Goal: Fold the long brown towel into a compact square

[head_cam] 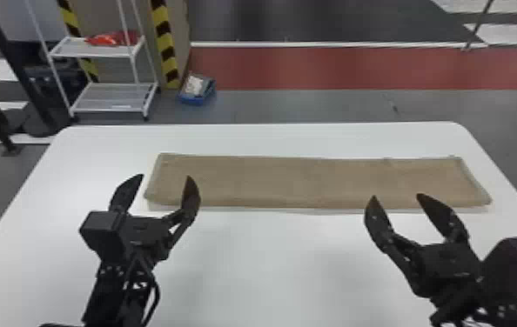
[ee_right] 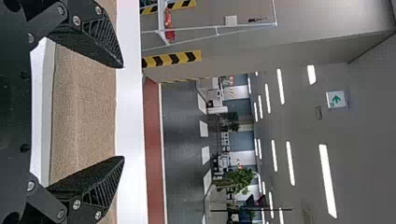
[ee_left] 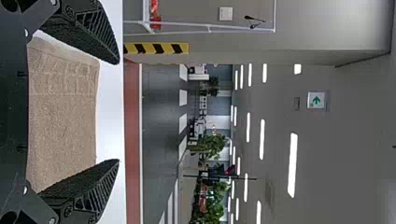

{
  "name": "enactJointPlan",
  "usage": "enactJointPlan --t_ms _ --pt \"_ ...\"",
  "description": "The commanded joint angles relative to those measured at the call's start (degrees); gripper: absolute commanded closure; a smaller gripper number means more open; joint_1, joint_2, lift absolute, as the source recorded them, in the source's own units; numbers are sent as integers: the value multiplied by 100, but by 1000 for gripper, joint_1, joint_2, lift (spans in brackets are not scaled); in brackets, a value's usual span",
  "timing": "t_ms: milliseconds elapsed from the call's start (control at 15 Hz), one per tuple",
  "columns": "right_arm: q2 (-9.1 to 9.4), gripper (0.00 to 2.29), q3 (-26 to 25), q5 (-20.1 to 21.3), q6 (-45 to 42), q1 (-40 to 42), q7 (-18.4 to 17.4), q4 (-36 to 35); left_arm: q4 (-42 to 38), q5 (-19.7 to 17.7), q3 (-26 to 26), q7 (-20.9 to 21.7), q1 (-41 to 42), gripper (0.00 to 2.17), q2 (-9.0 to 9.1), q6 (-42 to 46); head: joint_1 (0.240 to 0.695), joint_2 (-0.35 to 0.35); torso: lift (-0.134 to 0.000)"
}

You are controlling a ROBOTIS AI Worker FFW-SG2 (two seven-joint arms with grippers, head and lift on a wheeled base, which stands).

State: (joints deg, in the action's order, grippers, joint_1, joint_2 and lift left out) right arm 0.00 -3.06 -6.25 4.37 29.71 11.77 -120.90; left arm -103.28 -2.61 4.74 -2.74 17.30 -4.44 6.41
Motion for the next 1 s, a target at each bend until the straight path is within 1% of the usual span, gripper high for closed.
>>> enactJointPlan --t_ms 0,133,200,267,467,667,733,867,933 --pt "5 211 -1 -25 -1 -53 1 67 220 -20 18 1 -526 147 5 -795 695 -6 -123" --pt "5 211 -1 -34 -1 -79 1 120 528 -20 -34 63 -1027 151 -21 -1305 695 -7 -123" --pt "5 211 -1 -34 17 -71 1 128 695 -64 -131 230 -1300 174 -21 -1762 695 -6 -123" --pt "5 211 -1 -34 17 -71 1 137 835 -99 -254 344 -1476 198 -30 -2026 695 -3 -123" --pt "5 211 -1 -52 17 -53 1 137 1046 -125 -447 546 -1730 208 -39 -2571 695 11 -123" --pt "-26 211 25 -52 69 -106 -26 146 1451 -108 -579 616 -2047 208 -39 -2658 695 34 -123" --pt "-18 211 51 -43 69 -132 -34 190 1538 -82 -579 634 -2135 211 -48 -2957 695 38 -123" --pt "-18 211 104 -25 69 -185 -34 269 1565 -82 -588 731 -2170 235 -48 -3010 695 50 -123" --pt "-18 211 104 -17 69 -202 -34 278 1591 -64 -597 748 -2205 265 -48 -3203 695 53 -123"
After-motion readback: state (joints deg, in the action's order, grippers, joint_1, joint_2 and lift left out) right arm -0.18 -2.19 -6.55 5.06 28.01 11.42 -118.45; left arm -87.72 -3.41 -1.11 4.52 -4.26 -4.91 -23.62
